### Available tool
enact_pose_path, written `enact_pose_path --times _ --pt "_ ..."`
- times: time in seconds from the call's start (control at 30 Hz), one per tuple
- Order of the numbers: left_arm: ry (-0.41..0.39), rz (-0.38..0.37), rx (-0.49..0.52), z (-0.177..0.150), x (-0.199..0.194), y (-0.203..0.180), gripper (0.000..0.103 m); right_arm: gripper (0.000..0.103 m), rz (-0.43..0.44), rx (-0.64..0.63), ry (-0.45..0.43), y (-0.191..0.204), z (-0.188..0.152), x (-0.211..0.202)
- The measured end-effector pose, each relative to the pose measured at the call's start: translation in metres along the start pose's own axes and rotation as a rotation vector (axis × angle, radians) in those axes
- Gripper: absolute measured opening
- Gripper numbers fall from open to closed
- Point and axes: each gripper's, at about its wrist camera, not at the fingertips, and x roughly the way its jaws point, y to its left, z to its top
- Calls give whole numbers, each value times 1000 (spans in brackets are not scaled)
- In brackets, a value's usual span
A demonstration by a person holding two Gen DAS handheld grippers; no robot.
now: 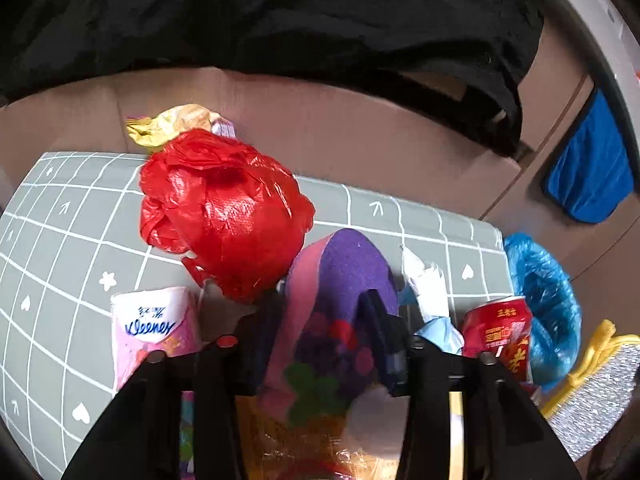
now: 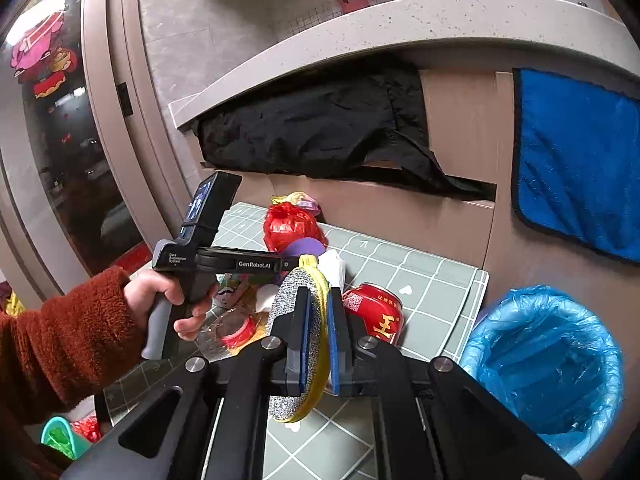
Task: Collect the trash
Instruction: 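Grasp the pink-purple sponge with the left tool while the right tool holds the scrubber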
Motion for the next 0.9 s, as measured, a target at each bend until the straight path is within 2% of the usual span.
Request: enact_pose_path --times 0.03,0.1,0.13,0.37,0.43,0.5,0.53,0.57,0.63,0.73,0.8,0.9 --pt "-20 -2 1 -3 -9 -1 24 7 -5 -1 -1 0 0 -1" --pt "-37 24 14 -8 -21 -4 13 7 -10 5 -3 0 0 -1" --pt "-53 43 20 -13 -31 -6 4 7 -10 8 -2 -1 0 0" --pt "-164 118 35 -24 -82 -6 2 7 1 11 -3 4 5 4" --pt "-165 93 25 -24 -81 -2 8 7 5 0 -4 7 4 3" --pt "-131 34 -17 -25 -73 9 36 7 8 -2 0 7 3 5" --pt "-112 20 -40 -25 -66 12 59 7 9 0 3 7 2 5" --pt "-108 -4 -75 -26 -59 17 62 7 11 2 7 7 1 6" --pt "-80 -18 -114 -25 -46 21 62 7 14 6 17 6 -2 7" --pt "-38 11 -128 -20 -22 18 62 7 16 8 30 4 -7 9" --pt "-18 2 -131 -16 -11 18 62 7 15 11 34 1 -8 10" --pt "35 -59 -153 -8 12 20 62 7 12 17 35 -3 -10 10"
